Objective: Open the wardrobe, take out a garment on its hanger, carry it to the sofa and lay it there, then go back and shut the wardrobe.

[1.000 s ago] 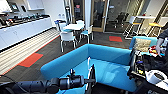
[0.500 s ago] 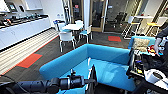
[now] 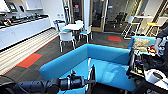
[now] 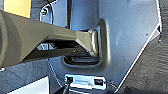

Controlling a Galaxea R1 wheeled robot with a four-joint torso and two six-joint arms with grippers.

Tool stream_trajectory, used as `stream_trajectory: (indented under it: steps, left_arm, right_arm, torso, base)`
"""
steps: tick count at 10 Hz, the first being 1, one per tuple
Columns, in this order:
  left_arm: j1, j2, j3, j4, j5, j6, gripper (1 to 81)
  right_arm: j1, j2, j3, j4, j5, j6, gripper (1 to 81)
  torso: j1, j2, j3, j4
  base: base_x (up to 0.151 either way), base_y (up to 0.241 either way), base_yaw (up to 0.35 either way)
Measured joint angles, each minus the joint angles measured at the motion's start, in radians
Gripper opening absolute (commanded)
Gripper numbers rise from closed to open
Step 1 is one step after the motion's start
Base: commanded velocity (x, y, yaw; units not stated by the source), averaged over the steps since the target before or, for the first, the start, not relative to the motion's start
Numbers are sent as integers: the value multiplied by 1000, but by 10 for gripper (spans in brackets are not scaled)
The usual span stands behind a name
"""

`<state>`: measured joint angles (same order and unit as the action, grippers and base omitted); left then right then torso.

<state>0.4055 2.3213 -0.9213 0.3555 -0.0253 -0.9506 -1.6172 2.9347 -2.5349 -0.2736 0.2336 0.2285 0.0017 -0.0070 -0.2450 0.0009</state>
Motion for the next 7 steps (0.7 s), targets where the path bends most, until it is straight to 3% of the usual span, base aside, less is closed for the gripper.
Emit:
stream_trajectory:
  steps: [2,7]
  left_arm:
    - [0,0,0,0,0,0,10]
    - [2,1,6,1,-5,1,10]
  right_arm:
    - [0,0,0,0,0,0,811]
    - [10,0,0,0,0,0,811]
  torso:
    - [0,0,0,0]
    - [-1,0,-1,0]
  base:
    - [0,0,0]
    - [92,0,0]
